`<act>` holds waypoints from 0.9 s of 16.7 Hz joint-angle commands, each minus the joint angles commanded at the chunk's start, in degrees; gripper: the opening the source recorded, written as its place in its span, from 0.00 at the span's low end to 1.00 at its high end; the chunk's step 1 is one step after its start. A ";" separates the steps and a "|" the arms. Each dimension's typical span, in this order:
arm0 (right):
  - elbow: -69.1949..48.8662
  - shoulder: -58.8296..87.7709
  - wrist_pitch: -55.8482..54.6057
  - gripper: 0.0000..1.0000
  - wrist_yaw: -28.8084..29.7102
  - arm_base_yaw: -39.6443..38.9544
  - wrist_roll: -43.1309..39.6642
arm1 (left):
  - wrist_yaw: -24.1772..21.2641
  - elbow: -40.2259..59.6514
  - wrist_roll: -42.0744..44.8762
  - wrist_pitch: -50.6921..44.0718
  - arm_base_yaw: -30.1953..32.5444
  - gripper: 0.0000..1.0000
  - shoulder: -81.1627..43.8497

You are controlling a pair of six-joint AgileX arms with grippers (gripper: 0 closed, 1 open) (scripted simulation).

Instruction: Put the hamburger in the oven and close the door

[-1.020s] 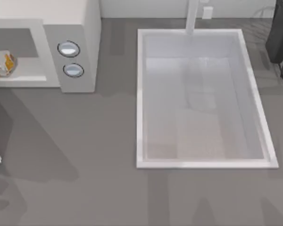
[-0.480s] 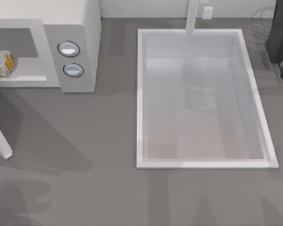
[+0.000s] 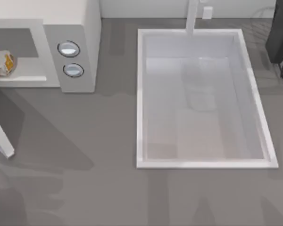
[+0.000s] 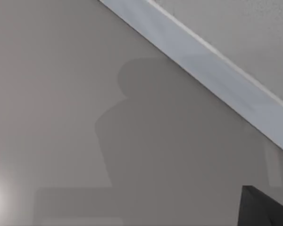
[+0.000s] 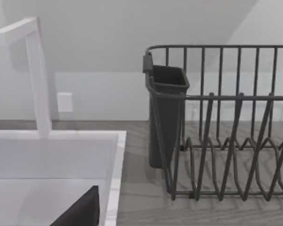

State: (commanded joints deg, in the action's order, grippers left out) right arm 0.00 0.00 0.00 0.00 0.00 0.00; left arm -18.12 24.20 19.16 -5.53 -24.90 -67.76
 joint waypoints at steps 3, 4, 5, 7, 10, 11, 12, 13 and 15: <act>0.00 0.00 0.00 1.00 0.00 0.00 0.00 | 5.68 -1.61 -6.21 0.12 8.07 0.00 2.56; 0.00 0.00 0.00 1.00 0.00 0.00 0.00 | 7.75 -2.23 -8.45 0.14 11.13 0.00 3.53; 0.00 0.00 0.00 1.00 0.00 0.00 0.00 | 9.78 -2.86 -10.65 0.17 14.27 0.00 4.52; 0.00 0.00 0.00 1.00 0.00 0.00 0.00 | 13.44 -3.99 -14.66 0.27 19.99 0.00 6.44; 0.00 0.00 0.00 1.00 0.00 0.00 0.00 | 16.78 -4.97 -18.35 0.46 24.51 0.00 8.39; 0.00 0.00 0.00 1.00 0.00 0.00 0.00 | 17.02 -5.04 -18.62 0.48 24.79 0.00 8.53; 0.00 0.00 0.00 1.00 0.00 0.00 0.00 | 17.02 -5.04 -18.62 0.48 24.79 0.00 8.53; 0.00 0.00 0.00 1.00 0.00 0.00 0.00 | 17.02 -5.04 -18.62 0.48 24.79 0.00 8.53; 0.00 0.00 0.00 1.00 0.00 0.00 0.00 | 16.81 -4.70 -18.58 0.54 24.59 0.00 8.13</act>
State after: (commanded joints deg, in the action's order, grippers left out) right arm 0.00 0.00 0.00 0.00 0.00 0.00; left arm -1.32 19.50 0.58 -4.99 -0.31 -59.63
